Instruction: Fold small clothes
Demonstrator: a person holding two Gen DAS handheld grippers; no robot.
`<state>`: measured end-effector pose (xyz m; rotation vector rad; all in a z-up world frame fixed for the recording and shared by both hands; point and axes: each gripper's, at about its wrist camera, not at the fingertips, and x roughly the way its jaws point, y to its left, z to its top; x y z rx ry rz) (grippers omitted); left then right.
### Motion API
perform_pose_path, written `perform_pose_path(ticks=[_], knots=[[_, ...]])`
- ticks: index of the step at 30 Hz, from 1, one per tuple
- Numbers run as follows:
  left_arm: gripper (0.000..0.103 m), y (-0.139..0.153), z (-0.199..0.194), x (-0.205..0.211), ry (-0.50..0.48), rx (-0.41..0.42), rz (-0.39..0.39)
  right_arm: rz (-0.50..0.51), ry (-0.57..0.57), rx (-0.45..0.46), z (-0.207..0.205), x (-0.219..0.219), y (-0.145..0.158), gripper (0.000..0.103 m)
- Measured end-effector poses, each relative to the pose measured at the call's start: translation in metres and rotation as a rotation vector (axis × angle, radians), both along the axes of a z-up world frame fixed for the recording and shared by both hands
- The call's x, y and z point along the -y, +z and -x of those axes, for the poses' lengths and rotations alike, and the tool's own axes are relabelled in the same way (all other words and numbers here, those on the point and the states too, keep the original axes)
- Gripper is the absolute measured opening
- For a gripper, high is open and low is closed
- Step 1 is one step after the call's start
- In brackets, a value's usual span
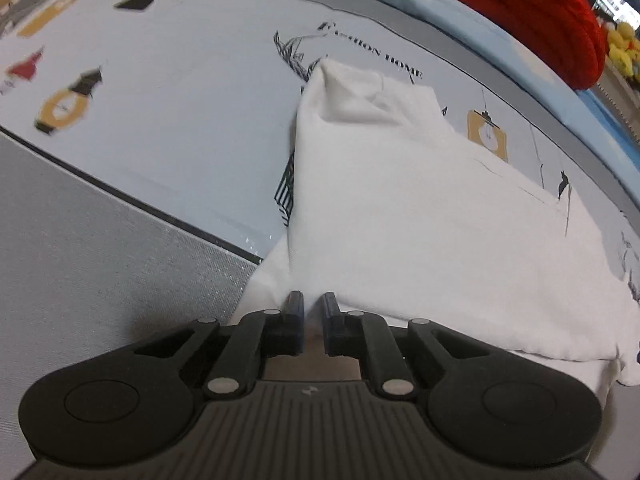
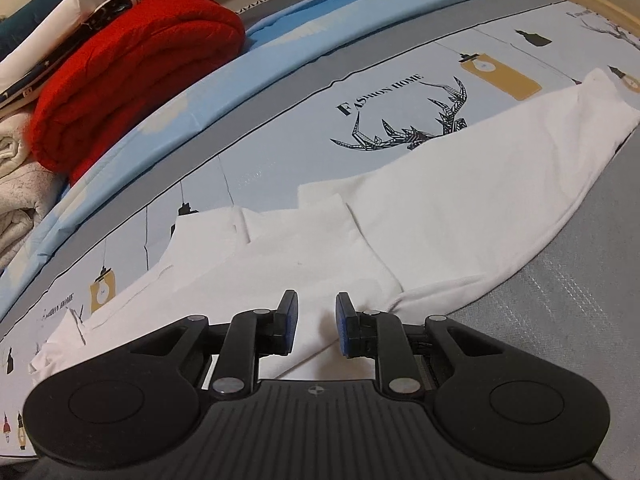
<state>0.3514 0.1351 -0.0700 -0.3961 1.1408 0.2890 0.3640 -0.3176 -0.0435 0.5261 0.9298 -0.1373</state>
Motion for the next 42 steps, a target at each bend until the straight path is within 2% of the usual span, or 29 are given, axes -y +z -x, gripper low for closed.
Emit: perform_pose_path(ticks=[2, 6, 10, 13, 17, 20, 25, 26, 29, 30, 37, 42], knots=[[0.017, 0.019, 0.002, 0.006, 0.012, 0.055, 0.003, 0.005, -0.006, -0.002, 0.000, 0.003, 0.001, 0.022], [0.024, 0.045, 0.002, 0.039, -0.061, 0.113, 0.053, 0.015, -0.032, 0.012, 0.003, 0.014, 0.007, 0.026], [0.031, 0.063, 0.004, 0.082, -0.184, 0.156, 0.054, 0.018, -0.065, 0.017, 0.007, 0.030, 0.009, 0.026], [0.036, 0.076, 0.005, 0.115, -0.295, 0.200, 0.013, 0.031, -0.083, 0.019, 0.011, 0.043, 0.010, 0.026], [0.037, 0.074, 0.006, 0.143, -0.375, 0.233, -0.038, 0.046, -0.119, 0.043, 0.020, 0.062, 0.014, 0.025], [0.041, 0.073, 0.008, 0.150, -0.383, 0.234, -0.035, 0.042, -0.170, 0.068, 0.028, 0.084, 0.016, 0.014], [0.041, 0.065, -0.002, 0.158, -0.406, 0.237, -0.044, 0.037, -0.281, 0.098, 0.040, 0.133, 0.016, 0.014], [0.041, 0.064, -0.004, 0.159, -0.416, 0.237, -0.049, 0.037, -0.308, 0.105, 0.042, 0.143, 0.015, 0.017], [0.042, 0.064, -0.005, 0.160, -0.424, 0.242, -0.041, 0.037, -0.371, 0.094, 0.043, 0.177, -0.001, 0.038], [0.043, 0.065, -0.005, 0.160, -0.425, 0.245, -0.041, 0.032, -0.389, 0.081, 0.042, 0.187, -0.008, 0.041], [0.045, 0.073, -0.002, 0.145, -0.431, 0.260, -0.032, 0.008, -0.432, 0.015, 0.031, 0.216, -0.064, 0.045], [0.046, 0.073, -0.002, 0.129, -0.427, 0.256, -0.041, -0.013, -0.466, 0.088, 0.025, 0.224, -0.069, 0.051]])
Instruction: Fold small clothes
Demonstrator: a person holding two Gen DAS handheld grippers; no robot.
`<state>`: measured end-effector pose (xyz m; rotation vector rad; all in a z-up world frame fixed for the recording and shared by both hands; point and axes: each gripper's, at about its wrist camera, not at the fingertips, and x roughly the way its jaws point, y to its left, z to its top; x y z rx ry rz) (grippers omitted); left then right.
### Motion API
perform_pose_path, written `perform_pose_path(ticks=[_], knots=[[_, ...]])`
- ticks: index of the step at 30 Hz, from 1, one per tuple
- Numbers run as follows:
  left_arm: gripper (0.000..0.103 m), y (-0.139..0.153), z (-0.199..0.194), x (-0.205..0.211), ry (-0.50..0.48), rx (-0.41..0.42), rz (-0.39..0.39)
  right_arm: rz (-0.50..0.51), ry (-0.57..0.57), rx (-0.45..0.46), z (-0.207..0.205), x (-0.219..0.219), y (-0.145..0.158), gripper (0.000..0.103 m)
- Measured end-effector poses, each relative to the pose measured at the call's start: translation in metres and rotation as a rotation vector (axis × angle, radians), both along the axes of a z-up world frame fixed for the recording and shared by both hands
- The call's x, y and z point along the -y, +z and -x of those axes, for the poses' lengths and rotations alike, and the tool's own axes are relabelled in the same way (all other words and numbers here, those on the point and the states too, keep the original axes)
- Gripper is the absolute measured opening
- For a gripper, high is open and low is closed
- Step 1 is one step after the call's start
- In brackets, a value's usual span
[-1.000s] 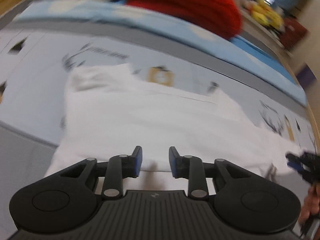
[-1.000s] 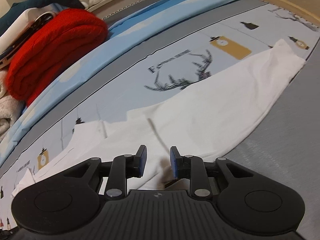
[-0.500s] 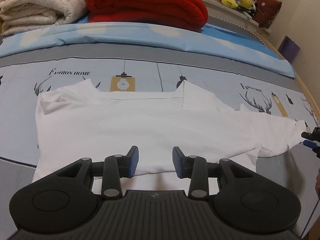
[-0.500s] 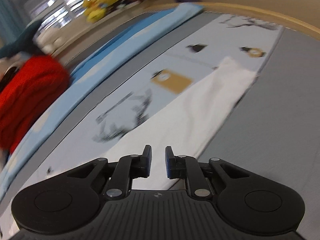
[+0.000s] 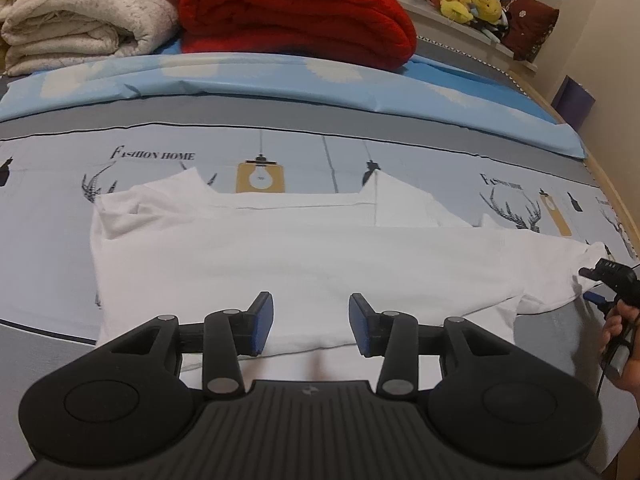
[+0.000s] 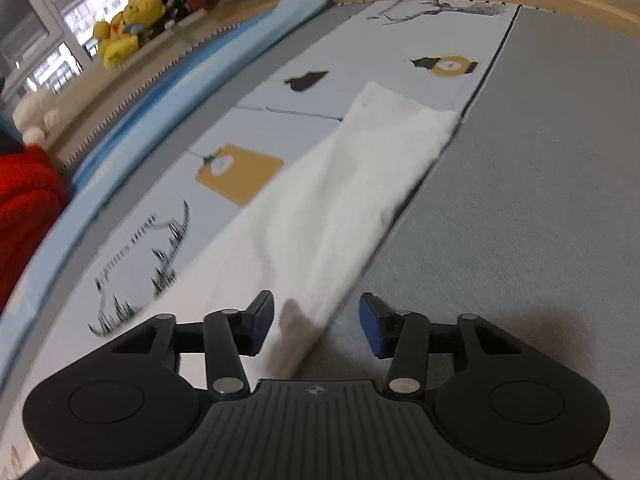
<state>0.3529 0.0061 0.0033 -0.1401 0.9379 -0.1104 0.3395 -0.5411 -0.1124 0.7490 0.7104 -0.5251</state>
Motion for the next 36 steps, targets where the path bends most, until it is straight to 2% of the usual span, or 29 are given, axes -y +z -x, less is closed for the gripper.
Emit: perform_pose_path(ticks=[5, 7, 8, 9, 12, 15, 17, 19, 21, 23, 25, 27, 28, 30, 31, 33, 36], knots=[[0.046, -0.003, -0.001, -0.014, 0.017, -0.011, -0.005, -0.041, -0.062, 0.069, -0.007, 0.011, -0.007, 0.051], [0.046, -0.003, -0.001, -0.019, 0.017, -0.011, -0.007, -0.034, -0.081, 0.086, -0.011, 0.014, -0.009, 0.038], [0.046, -0.002, 0.000, -0.021, 0.019, -0.010, -0.007, -0.025, -0.085, 0.087, -0.012, 0.014, -0.010, 0.012], [0.046, -0.001, 0.001, -0.025, 0.023, -0.008, -0.006, -0.018, -0.088, 0.083, -0.015, 0.014, -0.011, 0.006], [0.046, 0.001, 0.003, -0.034, 0.040, -0.006, -0.001, 0.030, -0.109, 0.088, -0.018, 0.007, -0.008, 0.005], [0.046, 0.005, 0.004, -0.042, 0.057, 0.001, 0.010, 0.176, -0.089, 0.089, -0.025, -0.014, 0.015, 0.005], [0.046, 0.010, 0.006, -0.046, 0.065, 0.011, 0.019, 0.291, -0.046, 0.111, -0.033, -0.037, 0.042, 0.005], [0.046, 0.015, 0.006, -0.050, 0.072, 0.020, 0.027, 0.411, 0.034, 0.158, -0.039, -0.072, 0.074, 0.005], [0.046, 0.020, 0.007, -0.057, 0.091, 0.028, 0.039, 0.551, 0.175, 0.215, -0.043, -0.124, 0.109, 0.005], [0.046, 0.025, 0.007, -0.066, 0.116, 0.036, 0.058, 0.651, 0.369, 0.318, -0.037, -0.185, 0.139, 0.005], [0.046, 0.029, 0.007, -0.075, 0.144, 0.044, 0.070, 0.678, 0.607, 0.436, -0.024, -0.248, 0.159, 0.005], [0.046, 0.034, 0.007, -0.086, 0.180, 0.053, 0.079, 0.622, 0.817, 0.484, -0.010, -0.305, 0.166, 0.005], [0.046, 0.036, 0.007, -0.092, 0.196, 0.056, 0.087, 0.570, 0.911, 0.471, -0.006, -0.327, 0.165, 0.006], [0.046, 0.039, 0.008, -0.104, 0.229, 0.060, 0.101, 0.427, 1.098, 0.377, 0.002, -0.367, 0.153, 0.006], [0.046, 0.040, 0.008, -0.108, 0.241, 0.061, 0.105, 0.392, 1.143, 0.340, 0.007, -0.379, 0.148, 0.007], [0.046, 0.041, 0.008, -0.114, 0.256, 0.060, 0.112, 0.347, 1.187, 0.251, 0.016, -0.396, 0.140, 0.014], [0.046, 0.041, 0.008, -0.117, 0.258, 0.058, 0.114, 0.257, 1.134, 0.181, 0.021, -0.390, 0.141, 0.023]])
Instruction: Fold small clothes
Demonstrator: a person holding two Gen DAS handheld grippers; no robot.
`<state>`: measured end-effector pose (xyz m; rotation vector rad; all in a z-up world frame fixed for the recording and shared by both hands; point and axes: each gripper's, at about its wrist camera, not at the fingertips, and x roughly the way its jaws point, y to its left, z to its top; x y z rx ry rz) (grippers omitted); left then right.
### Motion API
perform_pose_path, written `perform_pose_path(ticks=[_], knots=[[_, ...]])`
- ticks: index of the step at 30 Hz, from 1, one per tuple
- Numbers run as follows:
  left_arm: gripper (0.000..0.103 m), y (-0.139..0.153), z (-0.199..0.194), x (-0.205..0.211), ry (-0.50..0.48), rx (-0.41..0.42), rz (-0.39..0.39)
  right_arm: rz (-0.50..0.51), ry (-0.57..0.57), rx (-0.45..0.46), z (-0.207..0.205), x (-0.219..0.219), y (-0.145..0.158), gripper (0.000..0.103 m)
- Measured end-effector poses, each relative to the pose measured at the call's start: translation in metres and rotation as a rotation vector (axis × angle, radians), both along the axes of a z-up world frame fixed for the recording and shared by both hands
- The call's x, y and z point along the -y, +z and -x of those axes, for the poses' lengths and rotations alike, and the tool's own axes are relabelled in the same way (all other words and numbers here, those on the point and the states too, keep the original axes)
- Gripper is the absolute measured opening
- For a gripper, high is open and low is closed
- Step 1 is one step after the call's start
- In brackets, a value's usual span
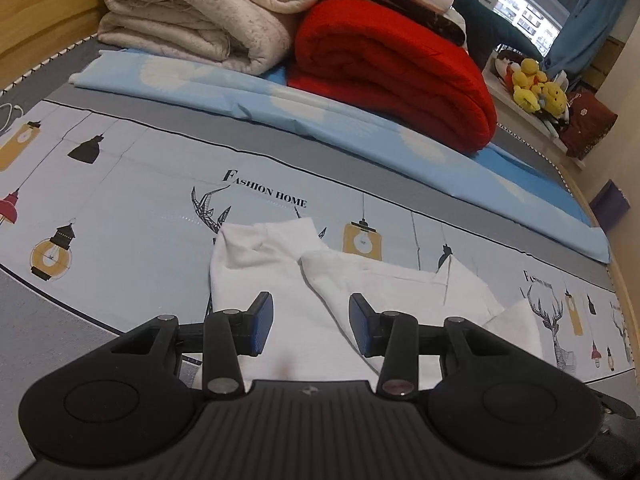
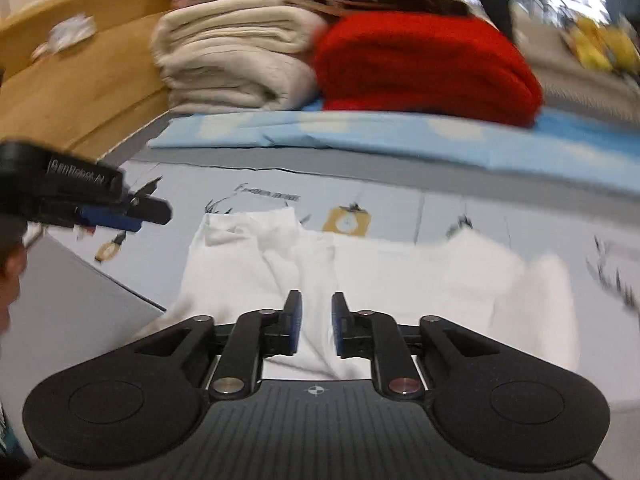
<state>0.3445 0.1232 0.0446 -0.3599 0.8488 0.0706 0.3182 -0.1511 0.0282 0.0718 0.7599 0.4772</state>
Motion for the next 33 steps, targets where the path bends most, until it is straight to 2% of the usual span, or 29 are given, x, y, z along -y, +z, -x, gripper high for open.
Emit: perform_pose_path(ticks=[4, 8, 11, 16, 19, 22, 30, 33], knots=[[0.046, -0.005, -0.002, 0.002, -0.001, -0.007, 0.000, -0.083, -0.130, -0.062, -0.002, 0.022, 0.001, 0.026], [0.046, -0.016, -0.008, 0.005, 0.002, -0.028, -0.009, -0.066, -0.215, -0.055, -0.004, 0.036, -0.021, 0.026], [0.046, -0.024, -0.016, 0.008, 0.005, -0.041, -0.004, -0.072, -0.244, -0.098, -0.012, 0.042, -0.038, 0.026], [0.046, -0.034, -0.029, 0.016, 0.008, -0.055, -0.010, -0.041, -0.256, -0.073, -0.022, 0.051, -0.042, 0.026], [0.046, -0.040, -0.035, 0.019, 0.007, -0.063, -0.005, -0.055, -0.282, -0.095, -0.027, 0.062, -0.043, 0.026], [0.046, -0.045, -0.041, 0.016, 0.019, -0.067, 0.014, -0.070, -0.307, -0.097, -0.032, 0.069, -0.042, 0.026], [0.046, -0.062, -0.053, -0.023, 0.145, -0.092, 0.083, -0.067, -0.392, -0.102, -0.041, 0.090, -0.042, 0.026], [0.046, -0.071, -0.057, -0.028, 0.158, -0.099, 0.141, -0.071, -0.413, -0.116, -0.045, 0.095, -0.045, 0.026]])
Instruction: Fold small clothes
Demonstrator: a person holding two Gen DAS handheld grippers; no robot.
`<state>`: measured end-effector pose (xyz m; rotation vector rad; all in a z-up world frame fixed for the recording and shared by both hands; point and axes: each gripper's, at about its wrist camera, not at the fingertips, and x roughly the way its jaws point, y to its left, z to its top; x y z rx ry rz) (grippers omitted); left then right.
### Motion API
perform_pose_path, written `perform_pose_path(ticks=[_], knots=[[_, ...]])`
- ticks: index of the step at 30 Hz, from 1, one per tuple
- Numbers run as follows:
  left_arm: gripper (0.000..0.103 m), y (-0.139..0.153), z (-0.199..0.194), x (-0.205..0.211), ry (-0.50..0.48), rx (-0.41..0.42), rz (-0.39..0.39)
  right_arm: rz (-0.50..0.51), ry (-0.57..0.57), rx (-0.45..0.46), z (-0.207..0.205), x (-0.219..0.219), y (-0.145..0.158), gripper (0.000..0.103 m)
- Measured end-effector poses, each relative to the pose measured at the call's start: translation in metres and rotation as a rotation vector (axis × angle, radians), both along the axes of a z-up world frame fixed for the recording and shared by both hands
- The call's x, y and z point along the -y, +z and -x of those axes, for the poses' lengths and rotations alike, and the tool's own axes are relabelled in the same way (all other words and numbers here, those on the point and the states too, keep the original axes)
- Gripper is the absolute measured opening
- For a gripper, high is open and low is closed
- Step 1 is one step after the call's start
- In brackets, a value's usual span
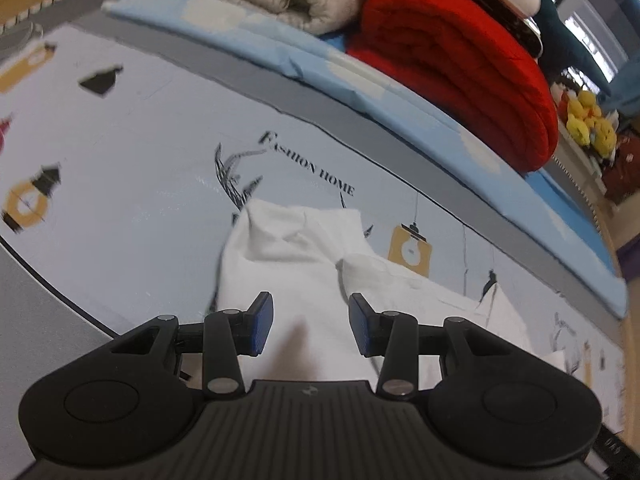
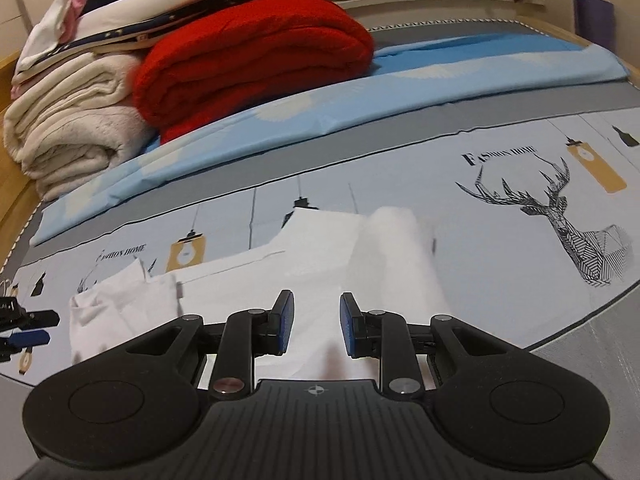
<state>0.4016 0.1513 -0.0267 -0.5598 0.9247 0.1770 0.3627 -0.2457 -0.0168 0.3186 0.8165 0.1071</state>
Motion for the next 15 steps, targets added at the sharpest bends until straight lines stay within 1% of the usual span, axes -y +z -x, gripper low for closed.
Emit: perform_pose_path(ticks=[2, 4, 7, 9, 11, 13, 15], knots=[[0.046, -0.008, -0.003, 0.004, -0.009, -0.002, 0.032, -0.007, -0.006, -0.009, -0.002, 0.002, -0.002, 0.026], [0.046, -0.014, -0.008, 0.016, -0.044, -0.004, 0.056, -0.014, -0.004, -0.023, -0.005, 0.004, -0.005, 0.026], [0.047, -0.017, -0.015, 0.043, -0.133, 0.024, 0.072, -0.044, -0.004, -0.072, -0.010, 0.004, -0.013, 0.026], [0.050, -0.020, -0.021, 0.064, -0.198, 0.049, 0.072, -0.082, -0.024, -0.127, -0.012, 0.005, -0.021, 0.026], [0.056, -0.025, -0.026, 0.084, -0.245, 0.063, 0.047, -0.110, -0.055, -0.191, -0.013, 0.006, -0.031, 0.026], [0.064, -0.032, -0.030, 0.103, -0.271, 0.072, -0.016, -0.135, -0.062, -0.243, -0.014, 0.007, -0.041, 0.026], [0.069, -0.040, -0.033, 0.120, -0.281, 0.070, -0.094, -0.150, -0.070, -0.270, -0.012, 0.005, -0.046, 0.026]])
